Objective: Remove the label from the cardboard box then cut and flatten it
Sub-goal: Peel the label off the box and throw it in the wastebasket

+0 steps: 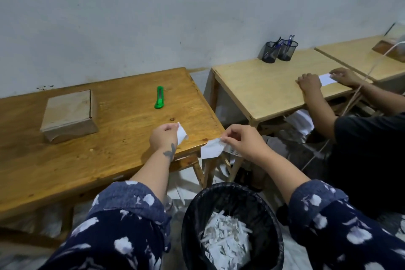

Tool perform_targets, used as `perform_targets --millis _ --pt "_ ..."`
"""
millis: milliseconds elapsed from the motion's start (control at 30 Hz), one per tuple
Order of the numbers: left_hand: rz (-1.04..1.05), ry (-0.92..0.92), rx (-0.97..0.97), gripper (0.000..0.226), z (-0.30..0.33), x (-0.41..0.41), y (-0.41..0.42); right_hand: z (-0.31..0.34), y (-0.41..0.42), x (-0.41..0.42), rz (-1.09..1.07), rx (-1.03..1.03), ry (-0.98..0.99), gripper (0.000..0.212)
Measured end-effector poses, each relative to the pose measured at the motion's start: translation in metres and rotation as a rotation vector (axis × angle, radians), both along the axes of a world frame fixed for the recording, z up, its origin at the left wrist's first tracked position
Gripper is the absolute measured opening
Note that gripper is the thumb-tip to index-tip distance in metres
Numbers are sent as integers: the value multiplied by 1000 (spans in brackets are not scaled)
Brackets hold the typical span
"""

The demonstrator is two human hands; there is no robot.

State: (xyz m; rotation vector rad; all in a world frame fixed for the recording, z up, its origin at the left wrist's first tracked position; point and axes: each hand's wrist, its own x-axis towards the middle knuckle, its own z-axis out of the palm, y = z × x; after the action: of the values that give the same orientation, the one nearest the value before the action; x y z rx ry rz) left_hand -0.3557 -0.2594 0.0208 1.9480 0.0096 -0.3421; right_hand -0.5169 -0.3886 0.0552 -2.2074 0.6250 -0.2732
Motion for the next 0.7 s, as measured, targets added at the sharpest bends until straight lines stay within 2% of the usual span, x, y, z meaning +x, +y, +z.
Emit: perform_targets --millis 67,167,267,367,467,567,700 --pt "-171 -3 -52 21 1 -16 -12 2 -4 -3 18 126 20 9" --pt "-475 76 -41 19 10 -38 -32 -1 -9 -1 -9 141 42 8" --pt "-586 182 -3 27 18 -46 -42 -3 -17 -3 -191 132 -16 7" --pt "-755 111 -32 25 17 -53 -43 -5 -24 -7 -261 114 -47 8" --pt "-744 18 -29 4 11 -56 -42 -6 -25 -6 -253 150 -20 3" --pt "-688 -22 10 8 8 -56 -42 -5 -26 -5 -155 163 71 14" --pt "-752 -35 44 7 11 -57 -40 -3 -27 -8 -118 112 158 16"
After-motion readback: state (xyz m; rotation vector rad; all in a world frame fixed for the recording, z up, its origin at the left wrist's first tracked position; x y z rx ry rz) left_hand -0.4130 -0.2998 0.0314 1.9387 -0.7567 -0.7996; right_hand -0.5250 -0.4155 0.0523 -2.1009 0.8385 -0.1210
